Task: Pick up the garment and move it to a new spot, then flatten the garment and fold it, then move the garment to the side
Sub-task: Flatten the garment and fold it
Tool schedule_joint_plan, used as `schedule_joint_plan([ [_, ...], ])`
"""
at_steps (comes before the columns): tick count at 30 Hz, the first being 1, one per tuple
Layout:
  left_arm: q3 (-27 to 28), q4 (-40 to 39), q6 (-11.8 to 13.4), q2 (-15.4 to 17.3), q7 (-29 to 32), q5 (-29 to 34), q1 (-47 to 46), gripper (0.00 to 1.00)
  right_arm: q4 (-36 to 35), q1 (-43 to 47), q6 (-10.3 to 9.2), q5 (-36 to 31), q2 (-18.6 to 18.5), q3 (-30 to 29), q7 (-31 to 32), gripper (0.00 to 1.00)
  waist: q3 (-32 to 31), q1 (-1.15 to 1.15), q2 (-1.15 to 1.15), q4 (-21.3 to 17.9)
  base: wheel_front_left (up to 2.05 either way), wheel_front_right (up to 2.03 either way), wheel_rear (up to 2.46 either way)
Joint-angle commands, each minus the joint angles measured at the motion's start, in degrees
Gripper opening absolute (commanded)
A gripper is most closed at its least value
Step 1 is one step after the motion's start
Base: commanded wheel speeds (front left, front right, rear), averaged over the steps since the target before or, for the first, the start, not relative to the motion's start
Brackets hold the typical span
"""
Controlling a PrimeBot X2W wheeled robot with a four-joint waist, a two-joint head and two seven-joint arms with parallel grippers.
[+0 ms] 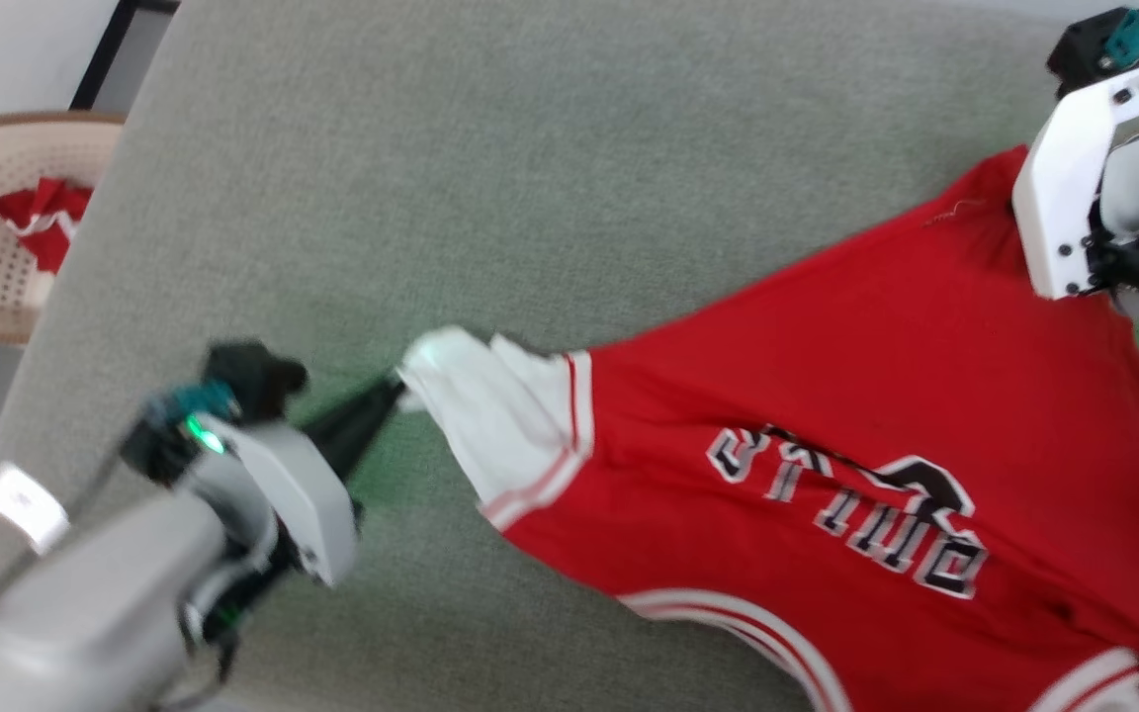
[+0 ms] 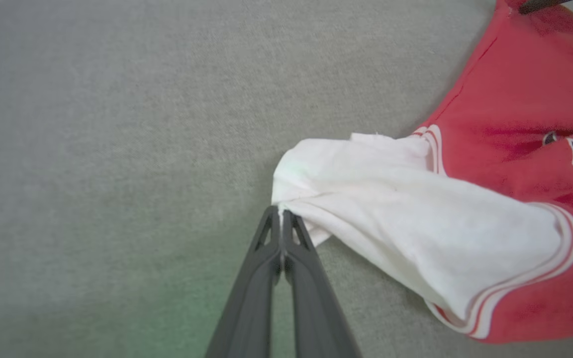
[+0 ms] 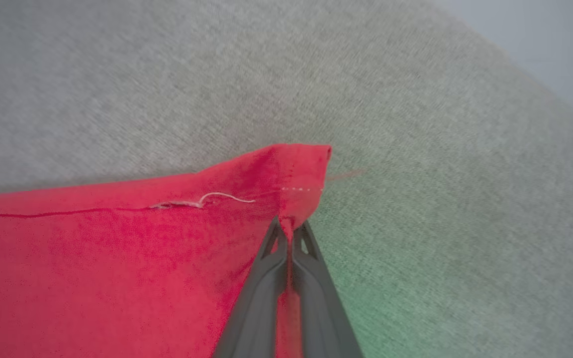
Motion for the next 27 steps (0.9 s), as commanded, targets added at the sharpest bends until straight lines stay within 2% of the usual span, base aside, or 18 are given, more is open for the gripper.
schedule_joint_plan([
  [1,0.7,-0.3,0.3,1.1,0.9,-0.1,-1.8,0.00,-0.2,-1.0,-0.11,0.8,-0.5,0.1,-0.8,0.00,-1.7,0.00,0.00,-1.4,0.00,0.00,0.00],
  [9,2.4,-2.7,0.0,6.2,10.6,1.2,-12.9,0.00,-3.4,-3.6,-0.11,2.4,-1.8,-0.2,-5.5,0.00,-6.4,0.00,0.00,-5.1,0.00,0.00,0.00],
  [14,4.0,-1.9,-1.1,7.4,16.3,1.2,-20.8,0.00,-5.3,-5.2,-0.11,2.5,-2.1,-1.4,-8.3,0.00,-9.0,0.00,0.00,-7.1,0.00,0.00,0.00],
  [20,4.9,2.5,-2.3,6.1,21.1,2.1,-29.7,0.00,-7.0,-7.2,-0.11,1.6,-2.4,-3.8,-11.6,0.00,-11.9,0.00,0.00,-8.8,0.00,0.00,0.00],
  [27,5.0,9.9,-3.8,2.8,21.3,4.4,-38.5,0.00,-8.2,-9.0,-0.11,-0.6,-2.2,-6.9,-14.4,0.00,-14.4,0.00,0.00,-10.1,0.00,0.00,0.00],
])
